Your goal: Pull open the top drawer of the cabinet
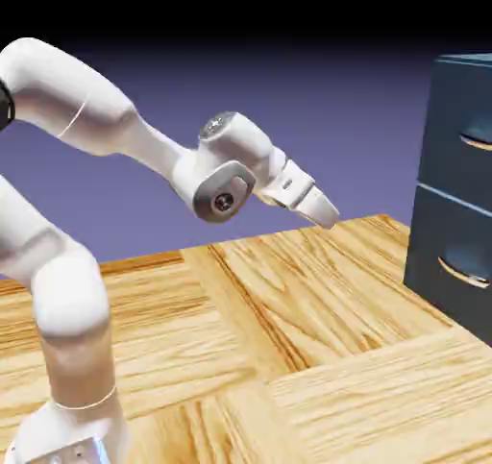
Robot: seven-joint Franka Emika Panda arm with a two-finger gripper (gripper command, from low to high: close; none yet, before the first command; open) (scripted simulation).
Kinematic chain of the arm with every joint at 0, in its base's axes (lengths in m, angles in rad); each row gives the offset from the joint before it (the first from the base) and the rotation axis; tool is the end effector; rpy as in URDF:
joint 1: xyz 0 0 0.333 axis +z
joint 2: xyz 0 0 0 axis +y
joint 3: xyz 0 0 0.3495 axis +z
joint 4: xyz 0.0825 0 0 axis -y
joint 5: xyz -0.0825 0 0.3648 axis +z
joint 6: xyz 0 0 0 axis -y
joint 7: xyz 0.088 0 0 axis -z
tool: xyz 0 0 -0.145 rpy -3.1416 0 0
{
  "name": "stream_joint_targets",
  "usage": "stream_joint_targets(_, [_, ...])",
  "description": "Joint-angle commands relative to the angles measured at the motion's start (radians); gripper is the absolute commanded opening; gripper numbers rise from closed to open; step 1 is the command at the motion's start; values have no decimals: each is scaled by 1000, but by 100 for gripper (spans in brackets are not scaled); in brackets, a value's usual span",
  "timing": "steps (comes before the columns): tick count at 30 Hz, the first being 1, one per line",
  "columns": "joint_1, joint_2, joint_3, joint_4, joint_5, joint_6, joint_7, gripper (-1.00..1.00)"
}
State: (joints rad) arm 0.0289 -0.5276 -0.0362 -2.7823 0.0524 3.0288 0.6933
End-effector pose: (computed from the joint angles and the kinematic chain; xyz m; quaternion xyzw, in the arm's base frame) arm 0.3945 -0.0071 0.4675 -0.8612 0.3404 -0.3476 0.1474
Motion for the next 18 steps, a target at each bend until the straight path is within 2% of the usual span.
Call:
stream_joint_targets(1, [14,35,-30,23,44,-7,-40,0])
stream_joint_targets(18, [252,633,-541,414,783,-122,-712,0])
